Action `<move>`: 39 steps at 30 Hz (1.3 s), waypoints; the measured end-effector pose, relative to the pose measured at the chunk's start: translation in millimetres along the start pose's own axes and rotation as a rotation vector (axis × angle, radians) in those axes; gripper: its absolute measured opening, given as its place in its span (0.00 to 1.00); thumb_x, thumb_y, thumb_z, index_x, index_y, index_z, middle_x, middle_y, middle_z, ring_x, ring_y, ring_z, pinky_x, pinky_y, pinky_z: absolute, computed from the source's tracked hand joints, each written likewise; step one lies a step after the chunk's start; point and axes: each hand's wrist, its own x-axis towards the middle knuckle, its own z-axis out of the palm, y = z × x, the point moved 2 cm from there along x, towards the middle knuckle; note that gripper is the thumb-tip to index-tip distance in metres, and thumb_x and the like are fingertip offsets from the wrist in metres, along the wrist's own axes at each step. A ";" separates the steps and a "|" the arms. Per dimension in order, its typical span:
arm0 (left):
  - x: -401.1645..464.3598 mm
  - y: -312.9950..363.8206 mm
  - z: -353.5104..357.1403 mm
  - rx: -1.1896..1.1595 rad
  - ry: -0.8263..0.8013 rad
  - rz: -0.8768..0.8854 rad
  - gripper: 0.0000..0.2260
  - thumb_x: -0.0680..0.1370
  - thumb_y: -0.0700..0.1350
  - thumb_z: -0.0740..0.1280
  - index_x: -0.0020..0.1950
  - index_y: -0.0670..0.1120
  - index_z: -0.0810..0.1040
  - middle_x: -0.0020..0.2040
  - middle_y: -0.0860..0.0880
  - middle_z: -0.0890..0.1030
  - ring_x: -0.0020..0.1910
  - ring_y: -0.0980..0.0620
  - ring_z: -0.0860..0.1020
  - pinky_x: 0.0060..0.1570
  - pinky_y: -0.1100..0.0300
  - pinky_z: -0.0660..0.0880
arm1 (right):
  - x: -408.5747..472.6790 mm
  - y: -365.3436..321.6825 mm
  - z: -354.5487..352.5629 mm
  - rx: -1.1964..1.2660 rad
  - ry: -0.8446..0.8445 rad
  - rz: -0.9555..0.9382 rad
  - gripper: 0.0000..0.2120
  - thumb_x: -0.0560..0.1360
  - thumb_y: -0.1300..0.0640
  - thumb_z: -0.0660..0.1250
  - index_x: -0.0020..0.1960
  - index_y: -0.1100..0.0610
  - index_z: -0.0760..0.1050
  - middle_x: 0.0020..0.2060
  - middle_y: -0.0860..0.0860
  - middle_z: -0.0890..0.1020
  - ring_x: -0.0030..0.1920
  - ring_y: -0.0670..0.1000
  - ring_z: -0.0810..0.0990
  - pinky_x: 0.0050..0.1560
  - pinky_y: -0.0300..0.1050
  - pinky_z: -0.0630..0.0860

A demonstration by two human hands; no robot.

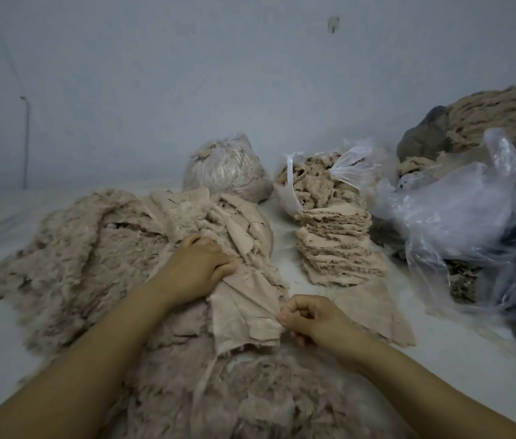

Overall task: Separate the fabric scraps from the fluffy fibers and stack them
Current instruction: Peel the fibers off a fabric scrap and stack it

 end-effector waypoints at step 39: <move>-6.3 60.6 28.8 -0.810 -0.088 -0.224 0.14 0.66 0.50 0.78 0.45 0.55 0.76 0.40 0.60 0.82 0.40 0.63 0.79 0.39 0.61 0.74 | 18.8 12.3 3.0 0.681 0.079 0.057 0.20 0.75 0.54 0.67 0.60 0.67 0.77 0.54 0.64 0.82 0.56 0.60 0.81 0.58 0.52 0.77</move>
